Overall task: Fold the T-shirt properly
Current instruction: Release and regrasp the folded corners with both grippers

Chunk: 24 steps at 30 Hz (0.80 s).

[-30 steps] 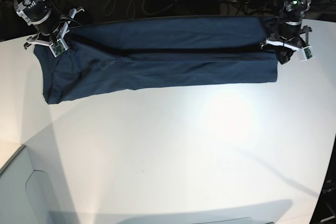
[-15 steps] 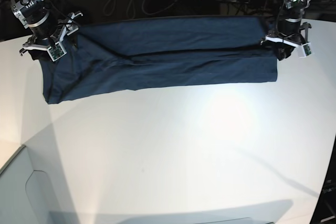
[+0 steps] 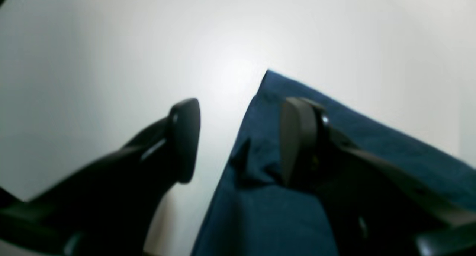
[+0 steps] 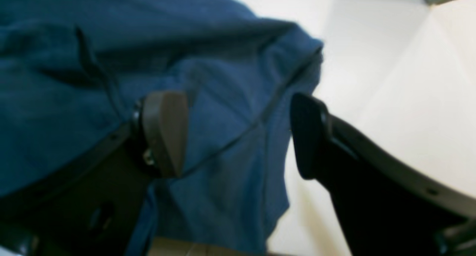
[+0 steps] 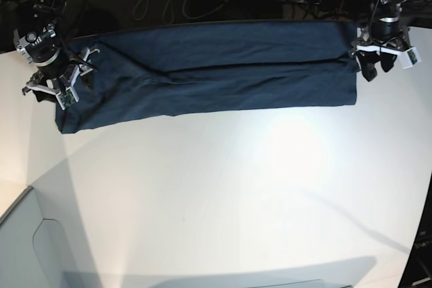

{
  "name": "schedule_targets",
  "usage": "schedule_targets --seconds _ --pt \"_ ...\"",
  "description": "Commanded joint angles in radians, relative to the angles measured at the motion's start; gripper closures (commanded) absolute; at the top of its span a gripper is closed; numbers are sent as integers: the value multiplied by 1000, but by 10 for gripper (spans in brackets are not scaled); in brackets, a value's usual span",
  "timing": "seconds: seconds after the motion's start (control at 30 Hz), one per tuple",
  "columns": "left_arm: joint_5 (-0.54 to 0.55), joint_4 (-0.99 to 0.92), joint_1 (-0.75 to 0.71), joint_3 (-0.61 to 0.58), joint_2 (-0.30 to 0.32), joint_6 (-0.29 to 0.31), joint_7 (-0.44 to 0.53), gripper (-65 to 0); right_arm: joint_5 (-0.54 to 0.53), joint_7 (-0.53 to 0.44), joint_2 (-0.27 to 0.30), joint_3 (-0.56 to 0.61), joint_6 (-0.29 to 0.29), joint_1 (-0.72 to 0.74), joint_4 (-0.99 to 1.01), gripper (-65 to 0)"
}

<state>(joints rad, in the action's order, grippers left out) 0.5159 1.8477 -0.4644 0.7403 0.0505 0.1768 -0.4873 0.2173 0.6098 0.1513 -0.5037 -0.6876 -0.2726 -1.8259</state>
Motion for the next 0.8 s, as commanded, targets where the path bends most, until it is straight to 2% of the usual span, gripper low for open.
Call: schedule_targets --seconds 0.0,0.17,0.27,0.4,0.53,0.67,0.77 --pt "11 16 -3 8 10 5 20 -327 -5 -20 8 0 -11 3 -15 -409" --pt "10 13 3 5 10 5 20 -327 -8 -24 -20 44 -11 -38 -19 -409" --pt "10 13 6 -3 9 5 20 -327 -8 -24 -22 89 -11 -41 -19 -409" --pt "5 13 6 -3 9 5 20 -327 -8 -23 -19 93 -11 -40 -25 -409" --pt "5 -12 8 -3 10 5 20 -327 -8 -14 3 99 -11 -89 -120 -409" --pt "0 -52 37 -3 10 5 20 -327 -8 -12 -3 99 -11 -173 -260 -411" --pt "0 -59 42 -3 10 5 20 -327 -8 -12 -5 98 -11 -236 -278 -413"
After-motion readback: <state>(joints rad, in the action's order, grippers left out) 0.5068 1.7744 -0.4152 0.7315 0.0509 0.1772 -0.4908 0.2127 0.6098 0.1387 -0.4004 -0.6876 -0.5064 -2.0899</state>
